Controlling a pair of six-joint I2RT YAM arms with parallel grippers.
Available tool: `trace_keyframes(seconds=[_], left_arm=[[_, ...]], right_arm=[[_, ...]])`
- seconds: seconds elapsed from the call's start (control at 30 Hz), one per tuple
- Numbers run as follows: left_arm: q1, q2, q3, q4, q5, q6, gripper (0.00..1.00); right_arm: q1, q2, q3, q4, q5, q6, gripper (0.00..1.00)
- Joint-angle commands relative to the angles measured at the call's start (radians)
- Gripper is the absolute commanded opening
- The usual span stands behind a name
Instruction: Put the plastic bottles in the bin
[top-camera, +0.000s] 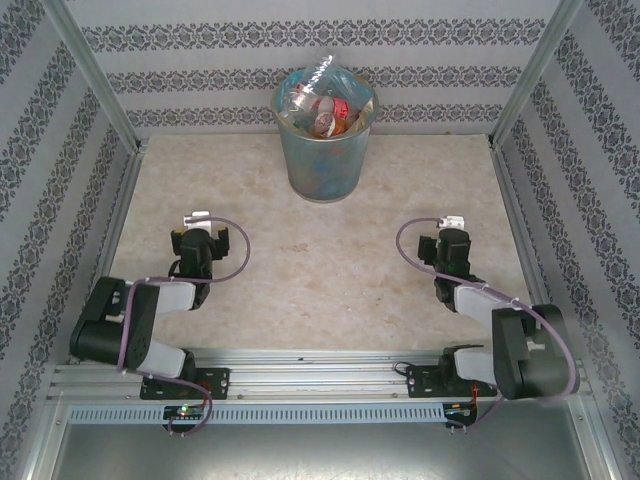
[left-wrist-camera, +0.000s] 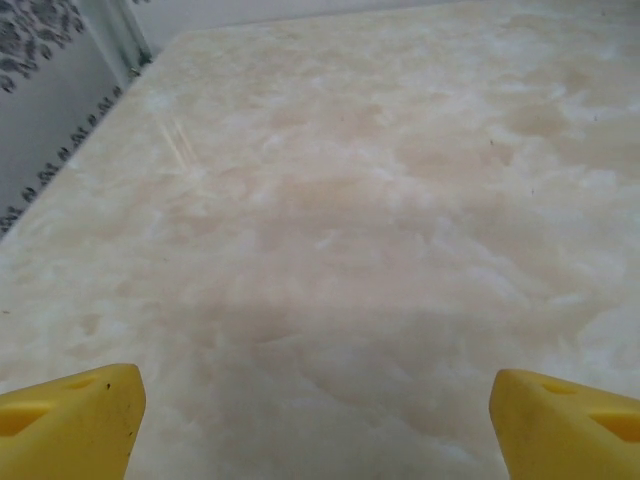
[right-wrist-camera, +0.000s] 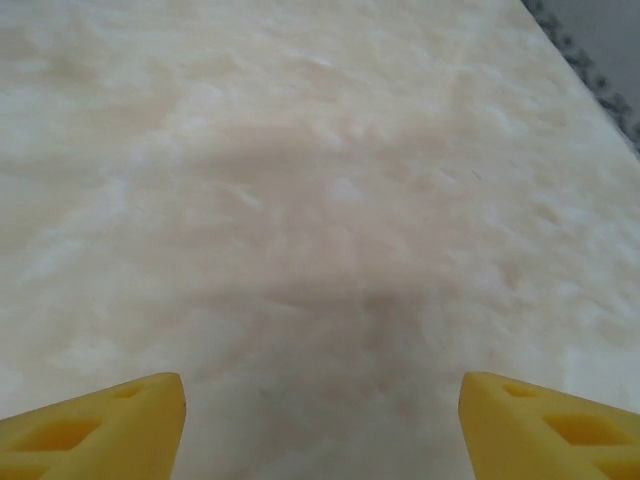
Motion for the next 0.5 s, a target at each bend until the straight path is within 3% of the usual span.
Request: trace_keyframes(seconds=[0.0, 0.07, 0.17, 0.23, 0.3, 0.47], left_arm=[[0.036, 0.089, -0.056, 0.338, 0.135, 0.04, 0.93], [0.052, 0.133, -0.069, 0.416, 0.135, 0.025, 0.96], [0.059, 0.105, -0.06, 0.346, 0.092, -0.006, 1.0], [0.061, 0.118, -0.057, 0.362, 0.079, -0.006, 1.0], [0.061, 0.107, -0.041, 0.314, 0.082, -0.012, 1.0], [0.059, 0.11, -0.025, 0.294, 0.089, -0.001, 1.0]], right_arm=[[-0.014, 0.068, 0.01, 0.337, -0.193, -0.077, 0.75], [-0.04, 0.154, 0.009, 0.414, -0.254, -0.066, 0.77], [-0.06, 0.272, -0.082, 0.706, -0.248, -0.03, 0.79], [-0.063, 0.213, -0.062, 0.571, -0.163, -0.004, 0.85], [-0.061, 0.238, -0.025, 0.531, -0.076, 0.023, 0.98], [-0.044, 0.238, -0.003, 0.492, -0.056, 0.01, 0.98]])
